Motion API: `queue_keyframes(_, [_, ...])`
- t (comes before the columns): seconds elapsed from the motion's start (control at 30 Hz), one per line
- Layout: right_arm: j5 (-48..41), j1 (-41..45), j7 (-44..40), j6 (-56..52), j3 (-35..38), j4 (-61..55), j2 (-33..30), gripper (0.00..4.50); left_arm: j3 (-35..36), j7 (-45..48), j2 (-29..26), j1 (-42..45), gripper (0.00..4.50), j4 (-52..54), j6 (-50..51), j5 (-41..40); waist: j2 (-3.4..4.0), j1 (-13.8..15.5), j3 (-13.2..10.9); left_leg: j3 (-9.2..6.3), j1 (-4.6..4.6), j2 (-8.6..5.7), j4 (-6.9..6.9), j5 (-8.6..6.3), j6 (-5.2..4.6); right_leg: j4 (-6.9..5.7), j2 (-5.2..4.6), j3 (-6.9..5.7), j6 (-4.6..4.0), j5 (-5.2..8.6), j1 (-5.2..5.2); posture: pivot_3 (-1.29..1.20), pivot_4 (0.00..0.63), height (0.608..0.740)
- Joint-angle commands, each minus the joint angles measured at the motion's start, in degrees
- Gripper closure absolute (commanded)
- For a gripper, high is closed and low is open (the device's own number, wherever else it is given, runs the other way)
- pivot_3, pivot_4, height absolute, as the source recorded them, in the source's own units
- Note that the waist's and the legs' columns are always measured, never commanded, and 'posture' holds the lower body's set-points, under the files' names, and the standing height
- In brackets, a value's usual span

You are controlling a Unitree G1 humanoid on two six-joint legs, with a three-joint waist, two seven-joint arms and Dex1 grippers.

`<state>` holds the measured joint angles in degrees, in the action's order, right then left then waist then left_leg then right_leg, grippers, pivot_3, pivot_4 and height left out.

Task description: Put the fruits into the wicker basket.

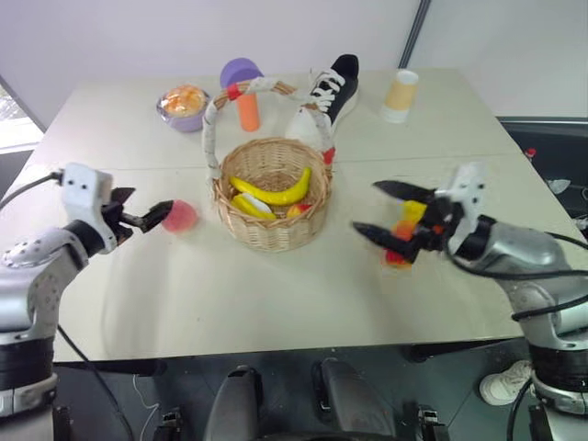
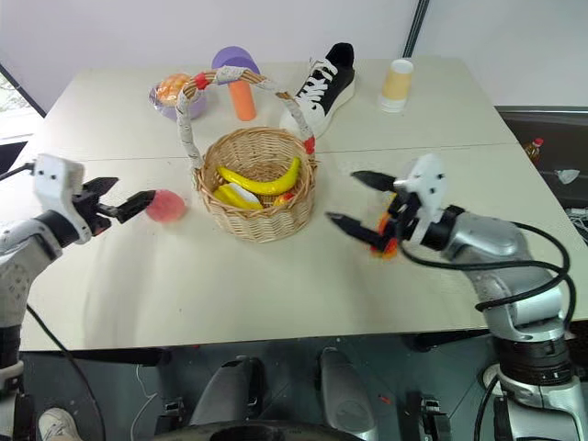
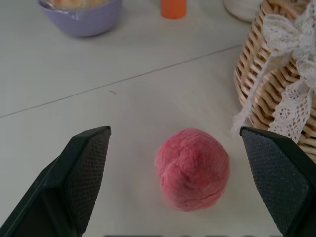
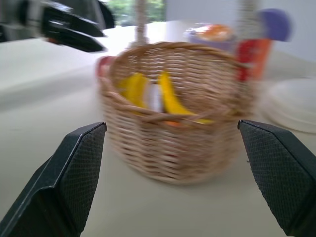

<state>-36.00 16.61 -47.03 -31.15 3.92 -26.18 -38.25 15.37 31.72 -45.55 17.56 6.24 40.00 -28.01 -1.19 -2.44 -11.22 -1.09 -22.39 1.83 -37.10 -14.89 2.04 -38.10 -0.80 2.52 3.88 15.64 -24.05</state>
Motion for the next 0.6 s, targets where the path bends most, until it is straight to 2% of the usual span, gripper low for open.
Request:
queue_keyframes(0.03, [-1.25,2.57,0.41,-1.19,-4.05,-4.33,2.21,0.05,-4.88,1.16,-1.06,4.81,0.0,-2.05,3.08,2.42,0.0,0.06,0.0,0.0,0.0,0.0,0.0,0.0,0.0,0.0,0.0,-0.01,0.0,0.0,0.0,0.0,0.15,0.74])
queue_keyframes(0.2, [0.54,3.0,0.24,-0.83,-8.28,-5.2,3.79,0.05,-10.24,1.57,-0.65,10.57,0.0,-7.27,6.19,5.81,-0.02,0.1,0.0,-0.03,-0.04,-0.01,-0.01,0.0,0.0,0.01,0.02,-0.07,0.0,0.0,-0.03,0.0,0.15,0.74])
queue_keyframes(0.43, [2.11,3.01,0.7,0.04,-11.17,-5.75,5.36,0.05,-15.67,3.32,0.04,12.45,0.0,-11.59,6.31,10.24,-0.02,0.05,0.0,-0.03,-0.07,-0.01,0.0,0.0,0.0,-0.02,0.04,-0.06,0.0,0.0,-0.09,0.0,0.15,0.74])
queue_keyframes(0.53, [2.73,3.18,0.73,0.27,-11.8,-5.7,5.94,0.0,-14.62,2.91,0.83,12.41,0.88,-11.86,5.83,10.54,-0.02,0.12,0.0,-0.03,-0.07,0.0,-0.01,0.0,0.0,-0.02,0.04,-0.07,0.0,0.0,-0.09,0.0,0.15,0.74])
queue_keyframes(0.6, [2.97,3.24,0.66,0.4,-11.98,-5.59,6.18,0.0,-13.44,2.38,1.15,12.53,1.83,-11.73,5.25,10.79,-0.02,0.17,0.0,-0.03,-0.08,-0.01,-0.01,0.0,0.0,-0.02,0.02,-0.06,0.0,0.0,-0.09,0.0,0.15,0.74])
